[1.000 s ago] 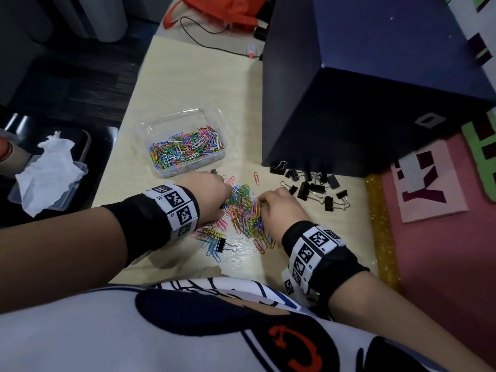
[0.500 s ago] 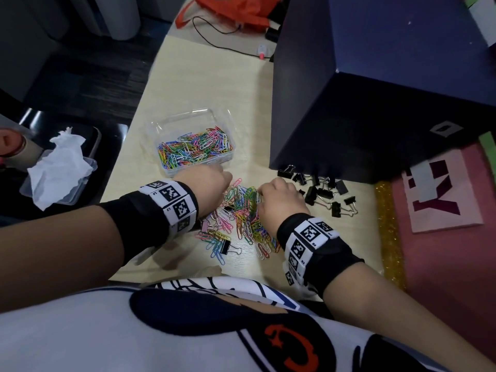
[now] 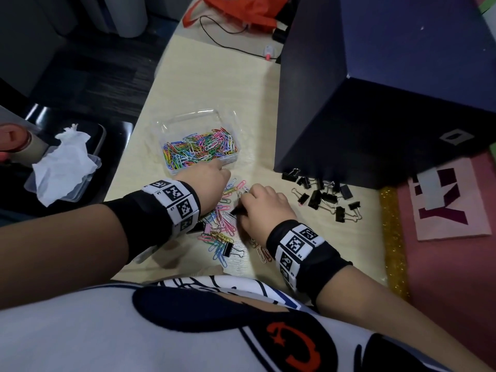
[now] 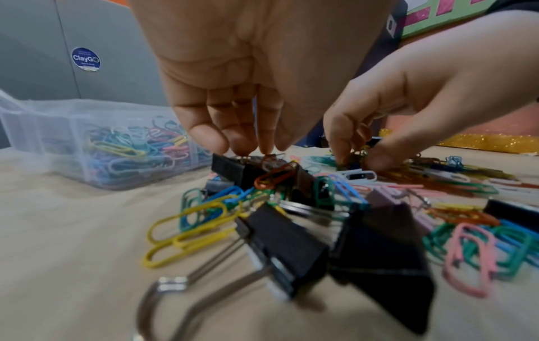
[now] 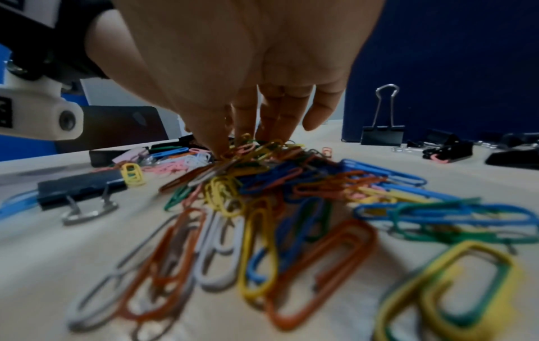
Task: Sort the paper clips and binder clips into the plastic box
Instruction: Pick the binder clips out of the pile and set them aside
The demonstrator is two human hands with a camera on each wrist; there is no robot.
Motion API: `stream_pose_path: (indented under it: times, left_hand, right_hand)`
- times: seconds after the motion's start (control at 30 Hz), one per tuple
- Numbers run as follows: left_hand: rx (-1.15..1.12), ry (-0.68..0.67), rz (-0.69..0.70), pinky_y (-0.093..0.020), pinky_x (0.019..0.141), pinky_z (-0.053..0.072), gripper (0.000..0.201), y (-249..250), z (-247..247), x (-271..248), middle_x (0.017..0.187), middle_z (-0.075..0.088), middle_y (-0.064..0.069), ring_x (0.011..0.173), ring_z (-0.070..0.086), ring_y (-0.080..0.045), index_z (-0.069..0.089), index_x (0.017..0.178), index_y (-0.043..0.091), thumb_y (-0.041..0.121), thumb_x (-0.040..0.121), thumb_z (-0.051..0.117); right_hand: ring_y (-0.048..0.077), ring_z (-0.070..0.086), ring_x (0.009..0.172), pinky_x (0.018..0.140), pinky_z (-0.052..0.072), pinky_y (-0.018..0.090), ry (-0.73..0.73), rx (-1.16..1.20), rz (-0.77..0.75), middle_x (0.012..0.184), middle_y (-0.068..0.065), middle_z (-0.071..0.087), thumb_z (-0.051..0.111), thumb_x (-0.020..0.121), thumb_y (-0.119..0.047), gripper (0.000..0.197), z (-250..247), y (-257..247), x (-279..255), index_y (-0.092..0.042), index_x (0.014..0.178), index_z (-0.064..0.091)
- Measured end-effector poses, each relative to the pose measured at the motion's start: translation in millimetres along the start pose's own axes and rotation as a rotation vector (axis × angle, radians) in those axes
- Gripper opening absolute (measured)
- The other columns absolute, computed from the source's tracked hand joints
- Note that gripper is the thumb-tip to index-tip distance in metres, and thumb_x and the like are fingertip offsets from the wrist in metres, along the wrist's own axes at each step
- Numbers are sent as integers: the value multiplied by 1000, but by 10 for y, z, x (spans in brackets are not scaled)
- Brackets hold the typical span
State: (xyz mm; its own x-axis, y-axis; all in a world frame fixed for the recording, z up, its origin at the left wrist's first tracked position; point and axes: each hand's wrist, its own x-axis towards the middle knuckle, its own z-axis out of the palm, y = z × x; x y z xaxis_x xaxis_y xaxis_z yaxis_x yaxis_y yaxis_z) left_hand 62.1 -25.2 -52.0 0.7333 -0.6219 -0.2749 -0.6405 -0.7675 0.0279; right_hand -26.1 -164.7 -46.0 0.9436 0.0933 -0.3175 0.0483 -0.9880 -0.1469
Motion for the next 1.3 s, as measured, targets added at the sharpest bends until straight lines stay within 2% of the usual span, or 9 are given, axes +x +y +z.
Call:
stream_pose_path:
  times: [0.13,0.23,0.37,0.47,0.8,0.93,1.0,1.07,1.3]
  left_hand:
    - [-12,-9,56,-37,76,46,26,-24,2,21,113,51,-7,104,54,-28,55,116,14,8,92,46]
    - [43,-60,90,-34,70,43,27,-19,-17,35,110,52,-6,103,54,-27,56,116,16,8,92,45]
    - [71,-90,100,-33,65,42,17,-21,-38,67,100,53,-8,90,58,-26,59,103,12,8,91,46]
    - [57,-106,98,-30,63,38,15,-26,-51,86,102,53,-8,87,59,-26,58,102,12,11,92,47]
    - [33,-102,107,-36,67,49,17,-56,-73,116,100,56,-8,86,61,-29,61,102,15,14,93,47]
    - [50,-81,113,-35,65,47,18,-43,-125,126,97,56,-7,86,61,-29,63,101,16,16,93,47]
    - [14,-73,110,-36,70,50,18,-30,-148,133,99,57,-7,88,61,-29,62,102,15,15,92,48]
    - [-54,-60,90,-36,75,50,18,-1,-184,137,103,58,-7,92,60,-30,61,103,15,14,91,47]
    - [-133,-35,87,-34,69,44,10,246,-333,171,101,59,-4,91,57,-30,51,100,21,21,90,50]
  right_hand:
    - [27,41,114,92,32,38,15,-11,58,117,3,48,47,91,-30,28,-45,57,11,-19,115,56]
    - [28,41,112,93,32,39,34,15,27,116,4,48,47,89,-20,26,-57,48,26,-19,113,56]
    - [27,41,115,94,31,39,-14,-18,-23,118,3,50,49,90,-27,30,-19,-24,42,-20,118,55]
    - [27,42,114,94,30,39,-17,-29,-24,118,3,51,48,90,-22,27,-3,-29,68,-19,116,55]
    - [29,44,113,94,32,39,-24,-36,-41,118,7,52,49,88,-19,30,-13,-46,85,-16,117,52]
    - [29,48,109,93,33,39,68,64,-68,114,5,52,57,84,-28,28,2,-72,58,-17,109,53]
    - [32,51,100,90,39,40,102,206,-69,109,7,52,59,80,-22,24,-8,-67,24,-14,103,54]
    - [32,52,90,81,45,39,143,394,-55,106,7,50,58,78,-13,20,-31,-34,-25,-13,97,54]
    - [18,52,85,80,44,34,248,602,85,104,0,47,61,78,-10,18,-91,300,-206,-16,94,53]
